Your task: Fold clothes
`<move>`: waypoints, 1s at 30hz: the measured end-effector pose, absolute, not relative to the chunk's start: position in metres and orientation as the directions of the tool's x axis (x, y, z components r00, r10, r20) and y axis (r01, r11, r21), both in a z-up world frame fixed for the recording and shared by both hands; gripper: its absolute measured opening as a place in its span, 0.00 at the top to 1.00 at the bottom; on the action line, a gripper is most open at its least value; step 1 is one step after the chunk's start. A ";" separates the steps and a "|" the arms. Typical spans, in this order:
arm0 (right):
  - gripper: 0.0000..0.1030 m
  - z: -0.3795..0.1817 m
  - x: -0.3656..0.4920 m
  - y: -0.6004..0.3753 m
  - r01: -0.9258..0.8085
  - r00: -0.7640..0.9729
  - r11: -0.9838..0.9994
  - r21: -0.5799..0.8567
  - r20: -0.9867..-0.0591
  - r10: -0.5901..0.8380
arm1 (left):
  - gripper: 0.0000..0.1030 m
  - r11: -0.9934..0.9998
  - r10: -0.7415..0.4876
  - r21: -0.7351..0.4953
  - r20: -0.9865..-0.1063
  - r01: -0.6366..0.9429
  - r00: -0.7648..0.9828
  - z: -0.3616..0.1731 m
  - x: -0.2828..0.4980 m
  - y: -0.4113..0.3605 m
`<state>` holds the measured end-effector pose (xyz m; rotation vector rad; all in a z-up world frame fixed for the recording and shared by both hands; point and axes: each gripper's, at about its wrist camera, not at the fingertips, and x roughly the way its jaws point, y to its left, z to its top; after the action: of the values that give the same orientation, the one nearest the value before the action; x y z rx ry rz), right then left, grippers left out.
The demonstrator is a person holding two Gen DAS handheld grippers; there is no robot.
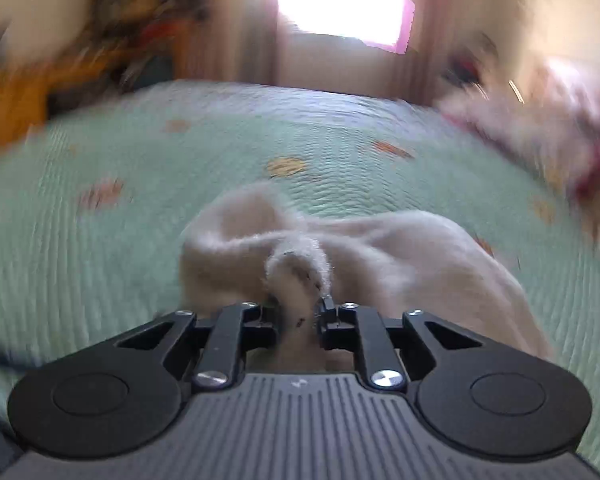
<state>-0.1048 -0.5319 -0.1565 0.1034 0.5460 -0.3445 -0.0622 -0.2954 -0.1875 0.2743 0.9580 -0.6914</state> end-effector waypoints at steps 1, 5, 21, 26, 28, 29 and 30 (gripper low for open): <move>0.83 -0.152 -0.116 -0.549 0.392 0.794 0.919 0.037 -0.518 -0.318 | 0.07 0.755 -0.424 -0.084 -0.819 0.651 0.386 -0.185 -0.063 -0.295; 0.83 -0.135 -0.159 -0.616 0.555 0.760 0.816 0.164 -0.498 -0.417 | 0.07 0.743 -0.455 -0.105 -0.803 0.661 0.385 -0.177 -0.064 -0.301; 0.15 -0.123 -0.124 -0.527 0.253 0.878 0.948 -0.194 -0.365 -0.310 | 0.07 0.638 -0.554 -0.091 -0.744 0.765 0.374 -0.156 -0.057 -0.363; 0.54 -0.168 -0.096 -0.583 0.357 0.745 0.904 -0.235 -0.512 -0.428 | 0.07 0.600 -0.557 -0.097 -0.763 0.794 0.328 -0.170 -0.050 -0.396; 0.74 -0.168 -0.102 -0.606 0.387 0.756 0.916 -0.107 -0.532 -0.381 | 0.08 0.595 -0.555 -0.102 -0.769 0.797 0.316 -0.179 -0.046 -0.411; 0.80 -0.165 -0.106 -0.615 0.398 0.763 0.916 -0.050 -0.537 -0.361 | 0.13 0.594 -0.556 -0.112 -0.773 0.797 0.305 -0.184 -0.044 -0.417; 0.81 -0.164 -0.112 -0.621 0.411 0.771 0.911 0.008 -0.537 -0.343 | 0.16 0.592 -0.556 -0.129 -0.780 0.795 0.287 -0.189 -0.043 -0.422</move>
<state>-0.1115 -0.6213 -0.1635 0.1278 0.5562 -0.4103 -0.0428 -0.4221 -0.1889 0.3092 0.8958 -0.9219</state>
